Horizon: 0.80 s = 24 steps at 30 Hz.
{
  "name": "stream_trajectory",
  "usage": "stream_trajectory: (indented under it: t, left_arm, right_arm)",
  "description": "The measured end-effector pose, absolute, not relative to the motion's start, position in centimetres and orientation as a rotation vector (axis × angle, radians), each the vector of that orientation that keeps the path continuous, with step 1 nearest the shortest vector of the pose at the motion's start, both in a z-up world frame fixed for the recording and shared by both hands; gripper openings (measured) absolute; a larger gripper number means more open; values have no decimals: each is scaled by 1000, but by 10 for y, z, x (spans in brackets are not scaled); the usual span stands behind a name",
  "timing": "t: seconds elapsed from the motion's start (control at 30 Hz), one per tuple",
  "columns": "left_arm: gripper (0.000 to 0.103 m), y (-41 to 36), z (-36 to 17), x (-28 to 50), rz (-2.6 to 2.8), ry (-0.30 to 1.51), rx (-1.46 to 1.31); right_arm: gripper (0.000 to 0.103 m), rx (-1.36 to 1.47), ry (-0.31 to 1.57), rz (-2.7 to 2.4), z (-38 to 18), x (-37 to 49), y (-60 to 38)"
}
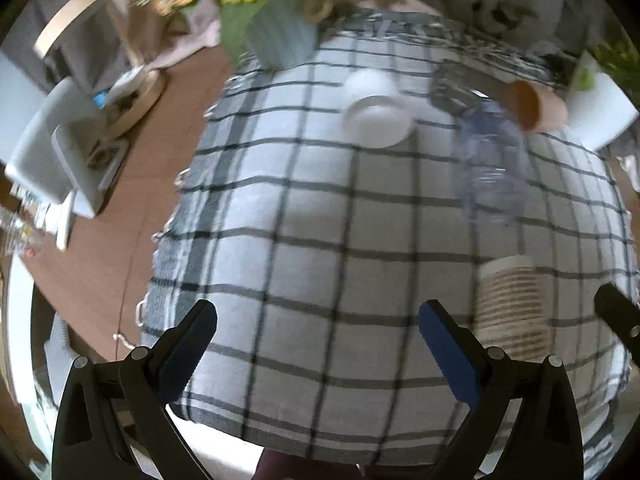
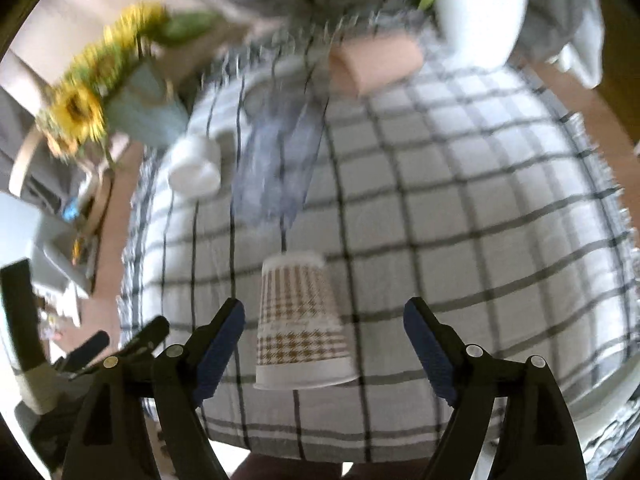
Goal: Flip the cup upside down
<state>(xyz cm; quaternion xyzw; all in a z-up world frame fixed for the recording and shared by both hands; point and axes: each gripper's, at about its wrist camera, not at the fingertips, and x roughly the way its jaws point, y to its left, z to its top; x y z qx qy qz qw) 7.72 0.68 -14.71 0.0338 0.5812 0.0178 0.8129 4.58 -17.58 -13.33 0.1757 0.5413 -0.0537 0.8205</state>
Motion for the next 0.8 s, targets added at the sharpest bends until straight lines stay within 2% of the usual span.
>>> stream_trajectory:
  t: [0.2, 0.53, 0.8]
  left_arm:
    - [103, -32, -143, 92, -145, 1322, 62]
    - [100, -90, -171, 119, -259, 1448, 25]
    - [79, -111, -206, 126, -256, 1543, 33]
  right_arm:
    - [82, 416, 1050, -151, -98, 30, -202]
    - [82, 563, 1018, -249, -103, 2, -246]
    - [82, 598, 1038, -318, -114, -6, -266]
